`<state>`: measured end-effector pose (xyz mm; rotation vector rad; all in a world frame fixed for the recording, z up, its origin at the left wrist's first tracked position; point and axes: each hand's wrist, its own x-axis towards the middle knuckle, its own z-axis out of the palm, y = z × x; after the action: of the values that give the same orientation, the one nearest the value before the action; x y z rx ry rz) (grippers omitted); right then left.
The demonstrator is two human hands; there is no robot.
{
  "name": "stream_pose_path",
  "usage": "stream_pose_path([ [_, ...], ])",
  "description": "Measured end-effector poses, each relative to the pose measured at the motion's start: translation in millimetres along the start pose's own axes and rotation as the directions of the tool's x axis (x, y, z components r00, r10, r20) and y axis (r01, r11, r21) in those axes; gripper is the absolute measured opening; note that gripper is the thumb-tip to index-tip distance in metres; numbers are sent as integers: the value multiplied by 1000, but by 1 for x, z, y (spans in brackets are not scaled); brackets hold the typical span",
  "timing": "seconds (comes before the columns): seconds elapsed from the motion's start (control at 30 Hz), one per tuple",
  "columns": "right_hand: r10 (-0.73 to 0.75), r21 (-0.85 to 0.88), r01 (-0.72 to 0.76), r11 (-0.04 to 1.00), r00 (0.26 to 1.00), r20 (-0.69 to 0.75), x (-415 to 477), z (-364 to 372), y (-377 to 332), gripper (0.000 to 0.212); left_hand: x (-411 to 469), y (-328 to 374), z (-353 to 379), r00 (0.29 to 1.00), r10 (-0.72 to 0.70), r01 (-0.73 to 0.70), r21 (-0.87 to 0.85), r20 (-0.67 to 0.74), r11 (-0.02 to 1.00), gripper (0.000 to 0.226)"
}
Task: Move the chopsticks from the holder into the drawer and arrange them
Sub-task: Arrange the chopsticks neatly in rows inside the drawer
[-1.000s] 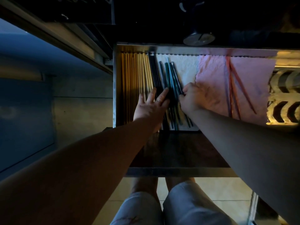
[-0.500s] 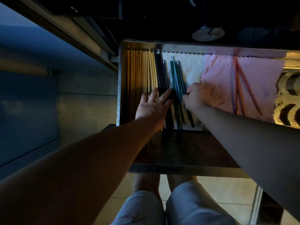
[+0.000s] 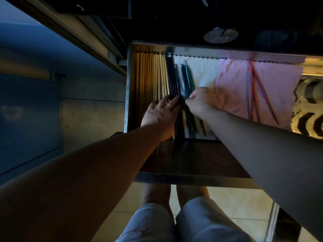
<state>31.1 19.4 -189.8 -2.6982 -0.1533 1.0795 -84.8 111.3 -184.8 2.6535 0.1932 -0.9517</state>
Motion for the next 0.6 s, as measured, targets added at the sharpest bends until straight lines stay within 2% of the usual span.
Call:
stream_pose_path([
  [0.17,-28,-34,27,999,999,-20,2,4,6,17,0,-1,0,1000,-5,5,-26,-2,1000,79],
  [0.37,-95,81,108,991,985,-147,2,4,20,14,6,5,2,1000,4,-4,-1,-30,1000,86],
  [0.47,-131,54,142,988,977,-170,3,7,20,11,11,9,1,999,24,-24,22,28,999,90],
  [0.6,-158,-78,144,986,964,-214,7,7,18,11,12,9,0,999,19,-20,20,38,1000,88],
])
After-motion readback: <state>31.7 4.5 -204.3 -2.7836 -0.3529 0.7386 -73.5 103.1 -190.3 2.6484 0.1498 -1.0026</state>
